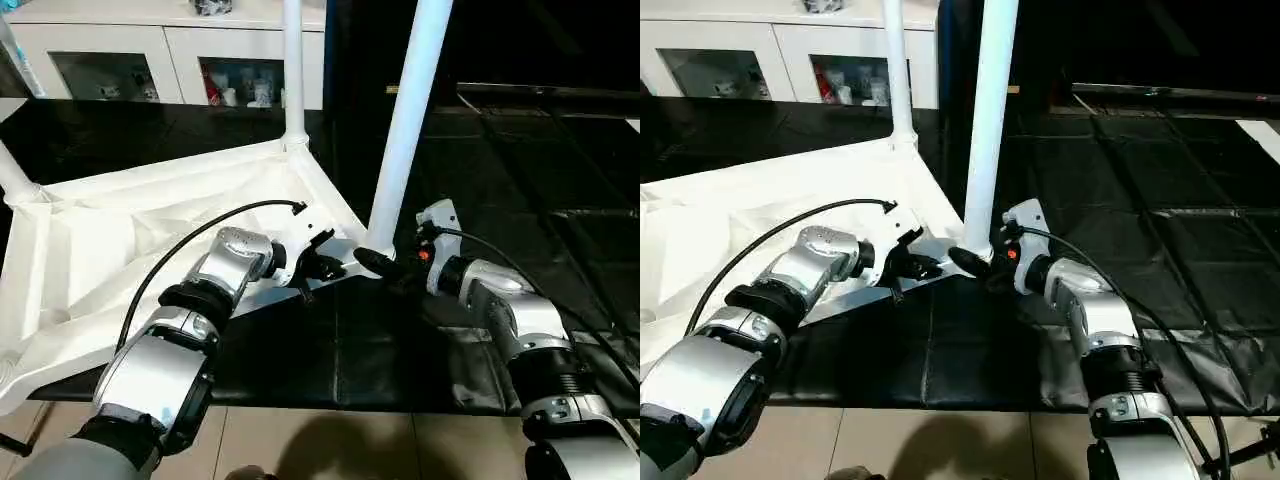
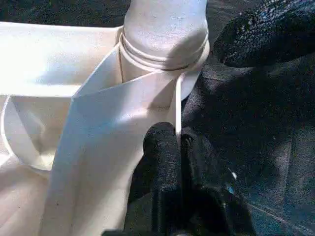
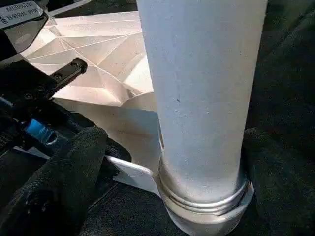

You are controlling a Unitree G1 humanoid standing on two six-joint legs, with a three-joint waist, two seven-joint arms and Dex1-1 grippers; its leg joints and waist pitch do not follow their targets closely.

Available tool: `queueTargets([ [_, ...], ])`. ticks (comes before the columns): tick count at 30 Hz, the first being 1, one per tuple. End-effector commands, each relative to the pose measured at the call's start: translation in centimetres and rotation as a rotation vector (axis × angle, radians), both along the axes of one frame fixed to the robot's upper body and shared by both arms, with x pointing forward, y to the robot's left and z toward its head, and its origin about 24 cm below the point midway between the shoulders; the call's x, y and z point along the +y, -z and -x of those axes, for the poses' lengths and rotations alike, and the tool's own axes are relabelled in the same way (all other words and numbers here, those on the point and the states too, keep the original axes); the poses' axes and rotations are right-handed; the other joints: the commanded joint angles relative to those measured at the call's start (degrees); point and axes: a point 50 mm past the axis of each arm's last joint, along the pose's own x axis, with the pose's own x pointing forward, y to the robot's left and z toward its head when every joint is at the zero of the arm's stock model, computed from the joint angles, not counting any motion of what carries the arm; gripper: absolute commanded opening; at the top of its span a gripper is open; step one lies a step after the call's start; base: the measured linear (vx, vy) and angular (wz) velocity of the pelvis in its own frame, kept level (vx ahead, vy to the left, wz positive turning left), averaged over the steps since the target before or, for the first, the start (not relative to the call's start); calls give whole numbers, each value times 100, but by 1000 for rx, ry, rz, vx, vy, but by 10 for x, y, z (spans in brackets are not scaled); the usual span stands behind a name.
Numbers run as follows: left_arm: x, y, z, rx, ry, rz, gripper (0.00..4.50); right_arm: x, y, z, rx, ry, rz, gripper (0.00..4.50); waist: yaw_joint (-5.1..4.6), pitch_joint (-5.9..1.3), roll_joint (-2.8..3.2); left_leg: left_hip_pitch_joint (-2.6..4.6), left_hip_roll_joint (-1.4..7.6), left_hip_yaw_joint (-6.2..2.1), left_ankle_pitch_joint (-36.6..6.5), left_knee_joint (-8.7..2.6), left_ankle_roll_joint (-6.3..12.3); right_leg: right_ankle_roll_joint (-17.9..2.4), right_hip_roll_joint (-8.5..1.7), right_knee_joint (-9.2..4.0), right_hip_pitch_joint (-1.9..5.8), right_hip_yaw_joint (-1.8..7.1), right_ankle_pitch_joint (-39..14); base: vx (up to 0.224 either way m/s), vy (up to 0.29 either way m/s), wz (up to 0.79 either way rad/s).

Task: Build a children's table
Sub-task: Rotate leg to tighten

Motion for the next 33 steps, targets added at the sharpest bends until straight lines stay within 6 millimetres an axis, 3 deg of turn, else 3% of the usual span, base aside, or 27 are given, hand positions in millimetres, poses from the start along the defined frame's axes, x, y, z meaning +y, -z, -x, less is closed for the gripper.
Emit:
queueTargets([
  [1,-10,-18,-5,-78,43,43,0,11,2,4,16,-61,-7,449,23,-475,4,73,413,-217,-551,-320,505,-909,-690,-440,394,414,-945,0,0,0],
  [16,-10,-18,-5,-78,43,43,0,11,2,4,16,-61,-7,449,20,-471,2,68,411,-219,-562,-324,496,-893,-691,-443,395,415,-964,0,0,0],
  [17,3,-11,7,-66,189,21,0,-11,-1,11,2,-183,26,449,23,-470,12,72,414,-221,-570,-325,492,-888,-697,-452,392,415,-1002,0,0,0],
  [18,3,-11,7,-66,189,21,0,-11,-1,11,2,-183,26,449,60,-455,-154,51,405,-222,-536,-329,568,-807,-719,-428,457,415,-1124,0,0,0],
  [19,12,-5,17,-49,308,-5,0,-25,-5,16,7,-283,43,449,79,-457,-72,52,402,-183,-482,-304,632,-748,-706,-443,394,429,-1164,0,0,0],
  [20,15,-3,21,-41,349,-16,0,-29,-6,18,10,-317,49,449,99,-472,-55,59,434,-220,-525,-310,650,-754,-729,-437,414,416,-1178,0,0,0],
  [23,19,-1,24,-34,380,-28,0,-34,-7,22,22,-363,52,449,124,-456,-52,83,446,-189,-546,-316,655,-730,-684,-442,350,422,-1176,0,0,0],
  [25,20,0,25,-33,384,-33,0,-34,-7,23,25,-373,53,449,178,-441,-38,134,461,-192,-717,-339,519,-686,-694,-496,322,416,-1580,0,0,0],
  [28,21,1,27,-31,404,-41,0,-35,-7,26,27,-400,50,449,195,-447,-31,162,509,-210,-770,-357,397,-780,-703,-467,310,431,-1483,0,0,0],
  [33,26,1,34,-27,492,-61,0,-36,-9,30,21,-478,57,449,190,-459,-52,92,467,-203,-641,-338,436,-813,-728,-427,359,446,-1265,0,0,0],
])
